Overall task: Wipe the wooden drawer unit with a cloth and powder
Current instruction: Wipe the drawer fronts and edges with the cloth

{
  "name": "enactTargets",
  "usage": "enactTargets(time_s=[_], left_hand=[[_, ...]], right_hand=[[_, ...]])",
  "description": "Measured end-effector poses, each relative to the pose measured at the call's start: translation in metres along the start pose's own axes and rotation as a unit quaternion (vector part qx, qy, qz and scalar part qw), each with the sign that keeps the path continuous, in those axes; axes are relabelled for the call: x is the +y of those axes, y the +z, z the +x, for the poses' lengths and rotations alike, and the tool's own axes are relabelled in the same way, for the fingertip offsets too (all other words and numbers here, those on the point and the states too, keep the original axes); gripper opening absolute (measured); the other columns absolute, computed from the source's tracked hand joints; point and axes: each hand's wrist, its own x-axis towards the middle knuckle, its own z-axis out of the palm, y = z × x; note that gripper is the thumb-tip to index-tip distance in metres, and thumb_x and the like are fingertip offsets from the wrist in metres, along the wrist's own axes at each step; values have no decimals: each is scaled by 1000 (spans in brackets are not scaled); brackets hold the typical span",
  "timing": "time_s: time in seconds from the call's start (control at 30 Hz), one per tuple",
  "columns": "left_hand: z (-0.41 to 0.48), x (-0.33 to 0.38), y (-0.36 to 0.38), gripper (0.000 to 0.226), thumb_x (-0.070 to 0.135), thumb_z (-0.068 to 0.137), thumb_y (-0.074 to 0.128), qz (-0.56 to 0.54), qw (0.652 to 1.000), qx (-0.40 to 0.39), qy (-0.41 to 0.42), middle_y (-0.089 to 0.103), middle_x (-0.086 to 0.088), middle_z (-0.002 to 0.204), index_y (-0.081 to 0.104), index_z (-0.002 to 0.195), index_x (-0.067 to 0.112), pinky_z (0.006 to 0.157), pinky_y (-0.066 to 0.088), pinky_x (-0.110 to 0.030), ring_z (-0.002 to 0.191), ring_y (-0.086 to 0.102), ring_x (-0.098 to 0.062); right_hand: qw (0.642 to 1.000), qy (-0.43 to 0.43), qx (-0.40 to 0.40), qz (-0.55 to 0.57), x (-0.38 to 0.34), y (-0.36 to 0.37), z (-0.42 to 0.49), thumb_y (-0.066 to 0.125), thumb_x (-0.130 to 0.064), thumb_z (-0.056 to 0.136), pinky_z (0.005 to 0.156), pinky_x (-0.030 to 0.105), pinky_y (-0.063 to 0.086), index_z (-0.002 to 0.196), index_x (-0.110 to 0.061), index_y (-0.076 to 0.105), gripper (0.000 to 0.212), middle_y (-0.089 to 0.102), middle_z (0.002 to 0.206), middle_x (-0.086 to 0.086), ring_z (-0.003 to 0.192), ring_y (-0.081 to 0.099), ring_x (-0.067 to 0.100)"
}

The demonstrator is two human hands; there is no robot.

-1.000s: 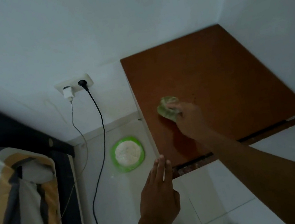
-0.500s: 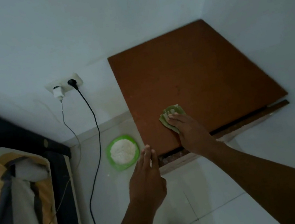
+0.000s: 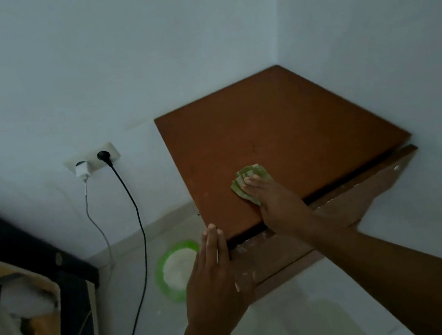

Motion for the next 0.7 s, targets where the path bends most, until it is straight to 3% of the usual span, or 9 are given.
enactTargets(time_s=[0.17,0.3,0.4,0.57,0.7], left_hand=[[6,-3,17,97,71,82,49,32,996,82,4,34,-12,158,32,151,5,104,44,-38,140,43,-28],[5,-10,44,98,75,82,47,45,984,169,24,35,-11,157,30,152,9,108,31,-35,142,39,-27],[9,-13,57,99,77,82,44,55,974,217,32,29,-8,161,22,155,15,108,28,-33,145,33,-24],[6,-12,60,107,79,80,47,42,979,195,29,10,-4,166,2,156,19,114,31,-36,151,16,-20],[5,-14,56,113,82,78,46,47,982,181,39,-2,0,167,-11,155,22,118,30,-38,153,5,-18]], right_hand=[[998,33,-50,-15,-3,-11,5,39,-3,98,120,26,12,149,-17,39,53,30,160,-1,149,20,14],[998,35,-14,-46,-11,-10,-5,39,-10,99,115,40,32,145,-25,46,49,41,154,4,140,38,27],[997,32,42,-56,-15,-4,-15,44,-8,98,110,40,42,138,-25,55,45,47,149,9,132,47,29],[995,25,88,-34,-13,7,-52,59,-3,90,110,39,42,135,-21,58,49,53,143,10,130,50,30],[993,20,113,-42,-12,11,-67,55,-5,92,107,39,44,136,-22,57,47,57,136,9,123,53,28]])
